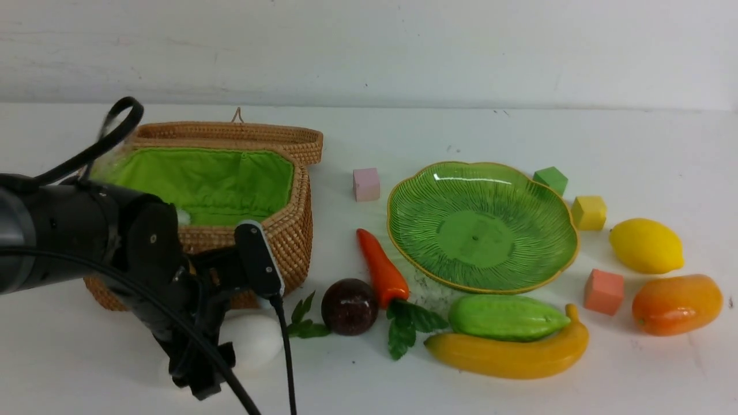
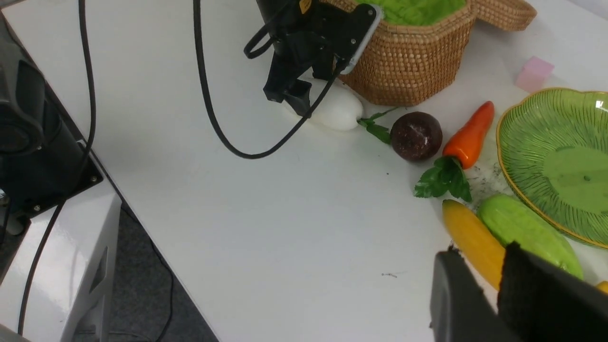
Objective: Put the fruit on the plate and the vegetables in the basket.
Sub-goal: Take a daikon with your left arm and place it on the basket on the left.
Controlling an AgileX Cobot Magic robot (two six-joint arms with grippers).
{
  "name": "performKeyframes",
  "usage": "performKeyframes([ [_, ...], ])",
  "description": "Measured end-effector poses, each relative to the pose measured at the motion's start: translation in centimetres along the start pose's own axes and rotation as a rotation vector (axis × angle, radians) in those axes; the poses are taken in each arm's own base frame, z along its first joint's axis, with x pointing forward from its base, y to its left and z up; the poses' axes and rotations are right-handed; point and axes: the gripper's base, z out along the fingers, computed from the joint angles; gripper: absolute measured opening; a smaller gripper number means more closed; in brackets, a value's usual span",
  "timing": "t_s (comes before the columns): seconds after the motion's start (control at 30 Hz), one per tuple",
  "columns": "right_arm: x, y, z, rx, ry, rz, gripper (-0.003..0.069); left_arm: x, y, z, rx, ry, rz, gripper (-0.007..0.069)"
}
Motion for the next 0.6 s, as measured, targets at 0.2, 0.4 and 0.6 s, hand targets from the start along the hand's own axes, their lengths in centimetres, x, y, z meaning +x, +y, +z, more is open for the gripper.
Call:
performKeyframes([
  [0.2, 0.0, 0.0, 0.0, -0.003, 0.0, 0.02, 0.0161, 0.4, -0.6, 1.8, 0.065, 0.055, -0.048, 0.0559],
  [0.4, 0.0, 0.0, 0.0, -0.005, -0.001, 0.024, 0.0161, 0.4, -0.7, 1.8, 0.08, 0.049, -0.078, 0.0475],
  [0.6, 0.0, 0.0, 0.0, -0.004, -0.002, 0.024, 0.0162, 0.4, -1.2, -0.7, 0.103, 0.026, -0.102, 0.0475],
])
